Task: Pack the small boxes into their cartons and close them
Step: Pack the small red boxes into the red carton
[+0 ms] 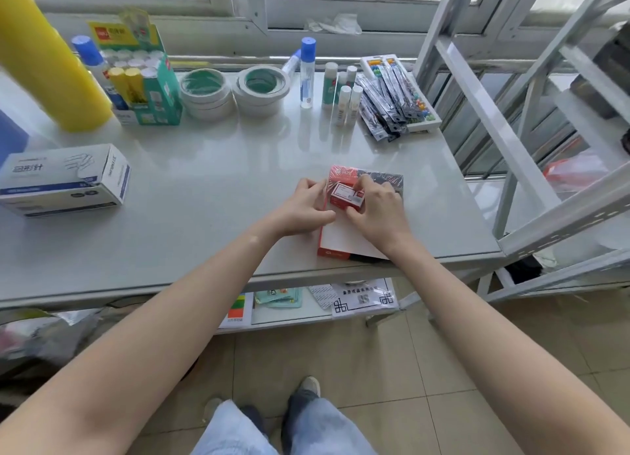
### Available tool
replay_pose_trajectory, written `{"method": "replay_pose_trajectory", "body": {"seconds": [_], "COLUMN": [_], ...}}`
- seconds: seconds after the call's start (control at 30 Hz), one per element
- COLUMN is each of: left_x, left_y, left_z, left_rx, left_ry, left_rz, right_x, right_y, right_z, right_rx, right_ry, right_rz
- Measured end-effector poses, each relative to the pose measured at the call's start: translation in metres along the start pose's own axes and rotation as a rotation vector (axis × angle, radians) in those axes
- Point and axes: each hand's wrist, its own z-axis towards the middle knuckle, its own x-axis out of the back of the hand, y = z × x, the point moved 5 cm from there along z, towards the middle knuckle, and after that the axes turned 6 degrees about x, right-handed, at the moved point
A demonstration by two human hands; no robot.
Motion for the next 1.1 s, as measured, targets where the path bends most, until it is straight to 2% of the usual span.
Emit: {"method": "replay_pose_trajectory", "body": {"seconds": [0.27,0.43,0.53,0.8,1.03,1.1], "left_x": [0.0,0.001,0.0,0.0,0.009,0.011], "left_y": [-0.002,-0.002,-0.002,-0.002,-0.008,-0.007], "left_z": [0.001,-0.001,-0.002,-0.005,0.001,0.004], "left_rx": [-0.005,0.002,0.008,-0.005,0.06,0.057], "left_ry": [-0.001,-0.02,-0.03,-0.024,0.14,0.204], "left_rz": [0.043,0.02,0.019,-0.016,0.093,0.125], "right_x": [-0.002,0.001,0.005,0.003,0.005,0.013], "right_y": [0.0,0.003,0.006,-0.012,-0.009,-0.003], "right_z": [-0.002,-0.004,-0.003,-0.001,0.002,0.003], "right_rx": [-0.006,-0.089,-0.124,-0.082,0.026,0.017], "right_ry": [0.019,0.082,0.09,0.129,0.004,0.033], "right_rz": [0.035,0.016,0.086,0.12,0.191,0.178]}}
